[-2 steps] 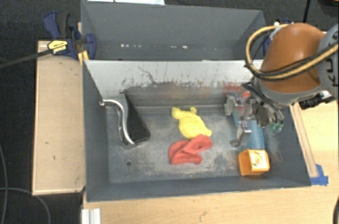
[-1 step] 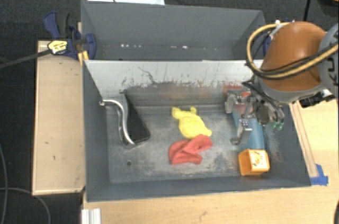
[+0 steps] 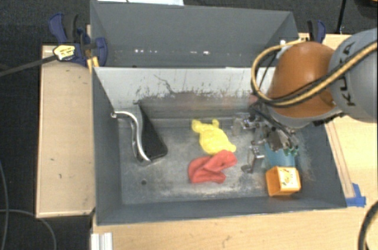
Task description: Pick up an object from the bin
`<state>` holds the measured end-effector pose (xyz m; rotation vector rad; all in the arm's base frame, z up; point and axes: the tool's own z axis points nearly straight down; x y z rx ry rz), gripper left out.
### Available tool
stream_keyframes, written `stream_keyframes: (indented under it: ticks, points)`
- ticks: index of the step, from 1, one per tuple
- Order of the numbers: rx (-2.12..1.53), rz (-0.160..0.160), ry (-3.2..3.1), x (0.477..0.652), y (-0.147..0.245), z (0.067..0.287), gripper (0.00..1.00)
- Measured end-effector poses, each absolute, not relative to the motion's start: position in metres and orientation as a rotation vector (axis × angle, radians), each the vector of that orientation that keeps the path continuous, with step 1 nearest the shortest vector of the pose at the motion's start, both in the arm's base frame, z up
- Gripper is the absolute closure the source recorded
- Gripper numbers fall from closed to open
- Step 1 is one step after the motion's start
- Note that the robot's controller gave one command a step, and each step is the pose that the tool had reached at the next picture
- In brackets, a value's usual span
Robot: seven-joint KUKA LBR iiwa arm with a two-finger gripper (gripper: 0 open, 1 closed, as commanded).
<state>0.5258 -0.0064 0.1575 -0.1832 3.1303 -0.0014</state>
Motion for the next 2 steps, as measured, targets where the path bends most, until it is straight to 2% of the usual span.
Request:
stream_keyframes:
  ticks: [1, 2]
  points:
    - [-0.436, 0.005, 3.113, 0.494, 0.0447, 0.1291, 0.0]
    - [-0.462, 0.0, 3.106, 0.4984, 0.0443, 0.1254, 0.0]
